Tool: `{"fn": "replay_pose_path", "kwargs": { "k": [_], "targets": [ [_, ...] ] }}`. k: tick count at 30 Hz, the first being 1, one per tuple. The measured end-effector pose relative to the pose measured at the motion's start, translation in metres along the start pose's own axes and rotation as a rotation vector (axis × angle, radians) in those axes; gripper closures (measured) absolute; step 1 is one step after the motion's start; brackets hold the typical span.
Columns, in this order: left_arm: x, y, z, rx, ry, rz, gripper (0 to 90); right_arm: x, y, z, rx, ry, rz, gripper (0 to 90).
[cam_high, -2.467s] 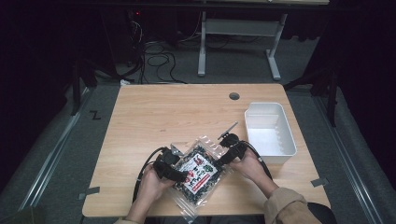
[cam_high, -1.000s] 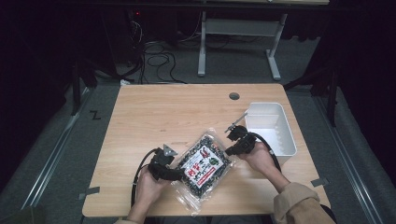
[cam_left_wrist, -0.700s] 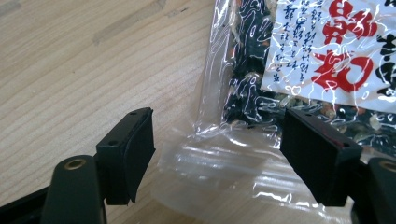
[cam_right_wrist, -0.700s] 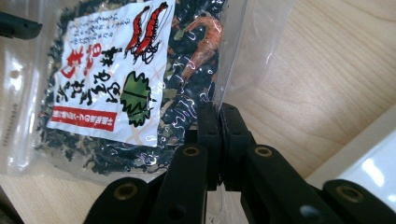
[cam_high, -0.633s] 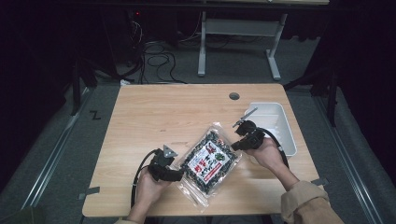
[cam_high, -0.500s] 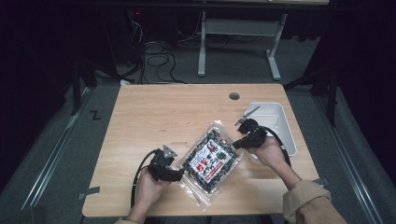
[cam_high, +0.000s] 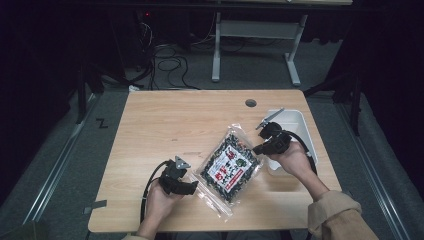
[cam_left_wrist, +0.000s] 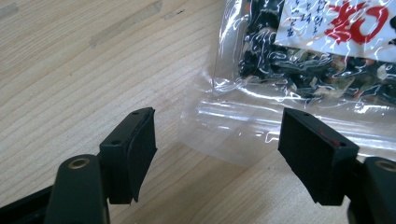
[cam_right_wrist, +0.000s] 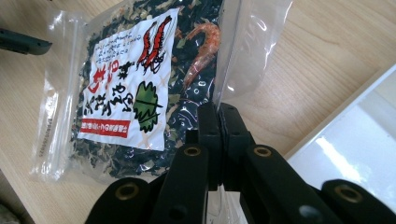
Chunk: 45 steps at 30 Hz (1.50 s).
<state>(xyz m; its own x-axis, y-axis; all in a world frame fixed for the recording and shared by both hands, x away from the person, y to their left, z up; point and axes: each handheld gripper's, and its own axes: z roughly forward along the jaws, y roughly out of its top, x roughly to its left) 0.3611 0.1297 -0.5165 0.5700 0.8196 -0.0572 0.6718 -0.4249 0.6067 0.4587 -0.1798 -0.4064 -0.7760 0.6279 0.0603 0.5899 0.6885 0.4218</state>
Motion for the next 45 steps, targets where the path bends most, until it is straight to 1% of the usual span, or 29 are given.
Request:
{"fn": "replay_pose_path", "kwargs": {
  "k": [5,11,12,13,16,23,24,26,29,30,35,36,37,38,42,45],
  "targets": [
    [0.001,-0.001,0.000,-0.007,-0.001,-0.013,28.1,-0.002,0.003,-0.009,-0.015,-0.002,-0.006,90.0],
    [0.000,-0.001,0.000,-0.002,0.000,-0.009,28.1,0.001,0.009,-0.021,-0.017,-0.014,-0.010,90.0],
    [0.000,-0.001,0.000,-0.003,-0.001,-0.009,28.1,0.001,0.010,-0.023,-0.018,-0.018,-0.017,90.0],
    [0.000,-0.001,0.001,-0.004,-0.003,-0.014,28.2,0.001,0.010,-0.024,-0.021,-0.019,-0.025,90.0],
    [0.001,-0.001,0.001,0.002,-0.002,-0.016,28.1,0.002,0.013,-0.028,-0.021,-0.028,-0.025,90.0],
    [0.002,-0.001,0.001,0.001,-0.003,-0.018,28.2,0.005,0.020,-0.039,-0.032,-0.039,-0.065,90.0],
    [0.002,-0.001,0.001,0.002,-0.005,-0.023,28.2,0.007,0.021,-0.040,-0.031,-0.038,-0.056,90.0],
    [0.003,-0.001,0.002,0.003,-0.005,-0.027,28.3,0.007,0.023,-0.043,-0.032,-0.043,-0.069,90.0],
    [0.003,-0.001,0.002,0.000,0.001,-0.027,28.3,0.009,0.026,-0.048,-0.033,-0.052,-0.067,90.0],
    [0.002,-0.001,0.001,0.001,-0.004,-0.032,28.3,0.010,0.027,-0.049,-0.037,-0.054,-0.074,90.0],
    [0.003,-0.001,0.001,0.002,-0.005,-0.034,28.3,0.013,0.031,-0.055,-0.042,-0.070,-0.098,90.0],
    [0.003,-0.001,0.001,0.000,0.000,-0.024,28.3,0.013,0.032,-0.056,-0.042,-0.074,-0.102,90.0],
    [0.003,-0.001,0.001,0.000,0.001,-0.027,28.3,0.013,0.033,-0.056,-0.041,-0.076,-0.108,90.0],
    [0.003,-0.001,0.001,0.000,-0.005,-0.033,28.3,0.014,0.035,-0.058,-0.040,-0.080,-0.108,90.0],
    [0.003,-0.001,0.001,0.000,-0.002,-0.031,28.4,0.016,0.038,-0.063,-0.051,-0.088,-0.122,90.0],
    [0.002,-0.001,0.001,0.000,-0.003,-0.031,28.4,0.017,0.040,-0.067,-0.049,-0.099,-0.130,90.0]
  ]
}}
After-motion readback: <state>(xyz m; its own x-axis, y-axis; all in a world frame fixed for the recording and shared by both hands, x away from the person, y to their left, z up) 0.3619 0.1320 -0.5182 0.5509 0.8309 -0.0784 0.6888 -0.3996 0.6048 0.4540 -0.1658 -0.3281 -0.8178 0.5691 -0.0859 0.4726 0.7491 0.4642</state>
